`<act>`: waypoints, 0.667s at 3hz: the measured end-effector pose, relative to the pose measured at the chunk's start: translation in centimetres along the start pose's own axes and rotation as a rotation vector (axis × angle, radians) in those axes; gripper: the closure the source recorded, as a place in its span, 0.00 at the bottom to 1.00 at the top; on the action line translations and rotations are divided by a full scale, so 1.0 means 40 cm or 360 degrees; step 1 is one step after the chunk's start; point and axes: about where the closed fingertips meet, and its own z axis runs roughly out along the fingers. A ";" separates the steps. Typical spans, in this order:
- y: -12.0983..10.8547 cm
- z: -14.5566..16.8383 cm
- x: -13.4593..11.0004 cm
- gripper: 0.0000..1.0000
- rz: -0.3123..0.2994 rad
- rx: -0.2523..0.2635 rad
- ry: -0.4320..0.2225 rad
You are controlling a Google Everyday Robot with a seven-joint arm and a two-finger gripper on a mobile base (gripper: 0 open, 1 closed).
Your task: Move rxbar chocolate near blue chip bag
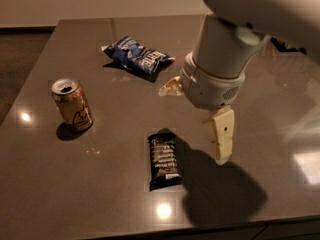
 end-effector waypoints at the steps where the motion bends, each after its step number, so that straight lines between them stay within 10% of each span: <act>1: 0.007 0.056 -0.046 0.00 -0.0238 -0.0067 0.0057; 2: 0.021 0.104 -0.089 0.00 -0.0418 -0.0131 0.0086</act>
Offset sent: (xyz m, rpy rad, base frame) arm -0.0412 0.0490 -0.0609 -0.1584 0.0082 0.4049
